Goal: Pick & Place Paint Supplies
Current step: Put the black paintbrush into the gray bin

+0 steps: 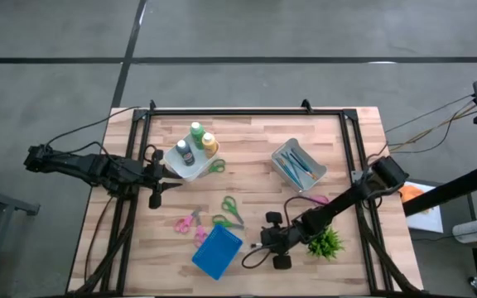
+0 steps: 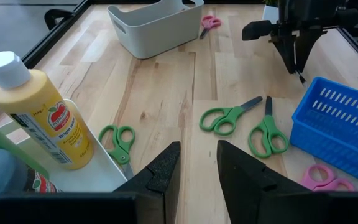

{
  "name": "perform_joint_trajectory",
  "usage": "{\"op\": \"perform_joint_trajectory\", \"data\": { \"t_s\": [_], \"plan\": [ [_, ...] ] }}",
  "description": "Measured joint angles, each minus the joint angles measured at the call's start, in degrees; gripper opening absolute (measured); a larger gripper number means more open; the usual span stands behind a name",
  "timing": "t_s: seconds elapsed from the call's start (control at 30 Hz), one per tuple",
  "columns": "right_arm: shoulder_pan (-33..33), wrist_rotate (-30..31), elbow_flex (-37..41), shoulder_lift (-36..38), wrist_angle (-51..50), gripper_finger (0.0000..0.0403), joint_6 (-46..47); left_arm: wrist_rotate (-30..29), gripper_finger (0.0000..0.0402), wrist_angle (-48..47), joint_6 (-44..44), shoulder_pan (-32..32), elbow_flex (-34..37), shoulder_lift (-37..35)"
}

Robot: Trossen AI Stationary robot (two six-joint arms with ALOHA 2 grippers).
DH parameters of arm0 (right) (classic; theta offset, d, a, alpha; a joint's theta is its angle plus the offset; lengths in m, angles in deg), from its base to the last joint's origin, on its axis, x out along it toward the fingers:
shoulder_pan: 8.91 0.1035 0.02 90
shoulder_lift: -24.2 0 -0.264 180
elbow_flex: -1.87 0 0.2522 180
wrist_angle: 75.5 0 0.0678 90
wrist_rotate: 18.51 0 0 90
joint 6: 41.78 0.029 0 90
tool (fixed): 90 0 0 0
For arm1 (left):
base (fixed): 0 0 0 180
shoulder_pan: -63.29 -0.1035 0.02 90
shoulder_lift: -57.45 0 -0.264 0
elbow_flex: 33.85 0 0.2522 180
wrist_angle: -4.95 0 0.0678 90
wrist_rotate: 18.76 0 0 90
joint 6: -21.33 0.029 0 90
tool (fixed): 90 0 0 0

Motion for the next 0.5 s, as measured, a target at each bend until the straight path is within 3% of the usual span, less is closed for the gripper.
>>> {"op": "perform_joint_trajectory", "data": {
  "t_s": [0.5],
  "plan": [
    [-0.11,5.57,-0.07,8.53,-8.03,0.0058,-1.70,0.01,0.0108,-0.01,0.00,0.00,0.02,0.00]
  ]
}}
